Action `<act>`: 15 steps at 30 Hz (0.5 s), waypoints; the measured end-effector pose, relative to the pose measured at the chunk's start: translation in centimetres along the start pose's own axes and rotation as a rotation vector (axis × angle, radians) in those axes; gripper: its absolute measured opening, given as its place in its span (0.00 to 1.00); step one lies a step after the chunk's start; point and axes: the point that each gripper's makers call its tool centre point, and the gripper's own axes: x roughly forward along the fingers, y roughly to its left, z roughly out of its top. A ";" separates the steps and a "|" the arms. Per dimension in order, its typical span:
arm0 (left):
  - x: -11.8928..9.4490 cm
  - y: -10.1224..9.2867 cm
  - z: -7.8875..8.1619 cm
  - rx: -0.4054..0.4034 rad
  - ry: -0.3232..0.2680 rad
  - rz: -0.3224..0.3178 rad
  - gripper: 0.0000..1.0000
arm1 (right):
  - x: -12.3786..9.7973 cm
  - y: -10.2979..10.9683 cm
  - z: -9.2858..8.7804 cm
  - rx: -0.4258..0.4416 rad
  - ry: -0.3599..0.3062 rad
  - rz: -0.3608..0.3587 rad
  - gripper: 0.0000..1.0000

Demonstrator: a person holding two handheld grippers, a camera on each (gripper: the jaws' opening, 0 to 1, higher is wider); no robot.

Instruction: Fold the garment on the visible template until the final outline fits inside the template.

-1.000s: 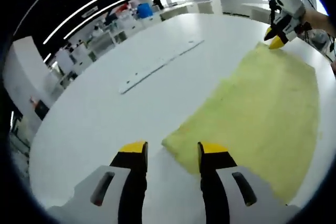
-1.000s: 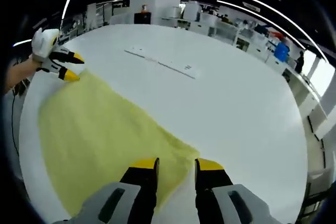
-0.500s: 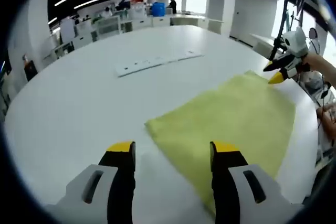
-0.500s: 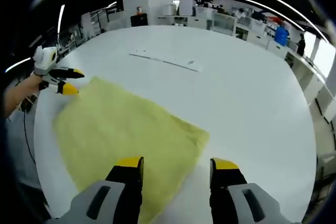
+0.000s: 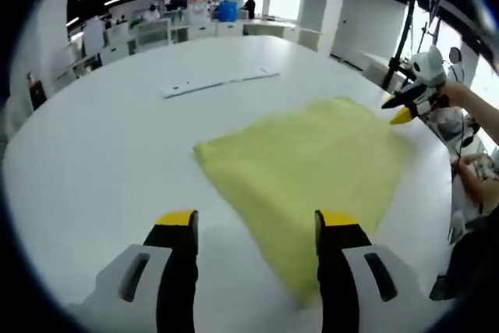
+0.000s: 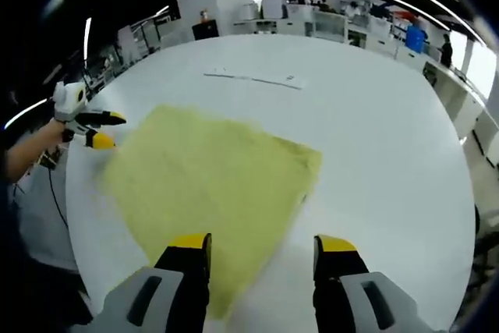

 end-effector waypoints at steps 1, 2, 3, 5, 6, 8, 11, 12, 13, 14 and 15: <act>-0.2 0.0 -0.5 -0.001 0.009 -0.005 0.57 | -0.2 0.2 -0.4 0.002 0.003 0.005 0.50; -0.4 -0.1 -0.7 -0.004 0.011 -0.007 0.55 | -0.3 0.4 -0.7 0.004 0.006 0.010 0.49; -0.7 -0.1 -1.1 -0.013 0.010 -0.008 0.55 | -0.4 0.5 -0.9 0.009 0.008 0.014 0.49; -1.0 -0.3 -1.4 -0.031 0.008 -0.015 0.54 | -0.7 0.9 -1.7 0.023 0.009 0.023 0.47; -1.1 -0.5 -1.6 -0.042 0.007 -0.023 0.54 | -0.8 1.1 -1.9 0.027 0.009 0.026 0.47; -1.3 -0.9 -2.2 -0.062 0.010 -0.033 0.53 | -0.8 1.3 -2.4 0.038 0.012 0.031 0.46; -1.7 -1.3 -2.8 -0.086 0.007 -0.029 0.53 | -1.0 2.1 -3.1 0.079 0.003 0.050 0.45; -1.8 -1.4 -3.0 -0.097 0.002 -0.029 0.53 | -1.1 2.4 -3.3 0.096 -0.004 0.062 0.45; -1.9 -1.5 -3.1 -0.110 -0.002 -0.033 0.52 | -1.1 2.5 -3.5 0.105 -0.008 0.067 0.44; -2.0 -1.8 -3.3 -0.135 -0.006 -0.041 0.52 | -1.2 2.7 -3.8 0.114 -0.008 0.071 0.44; -2.0 -1.9 -3.5 -0.141 -0.010 -0.044 0.51 | -1.2 2.8 -4.0 0.113 -0.007 0.070 0.44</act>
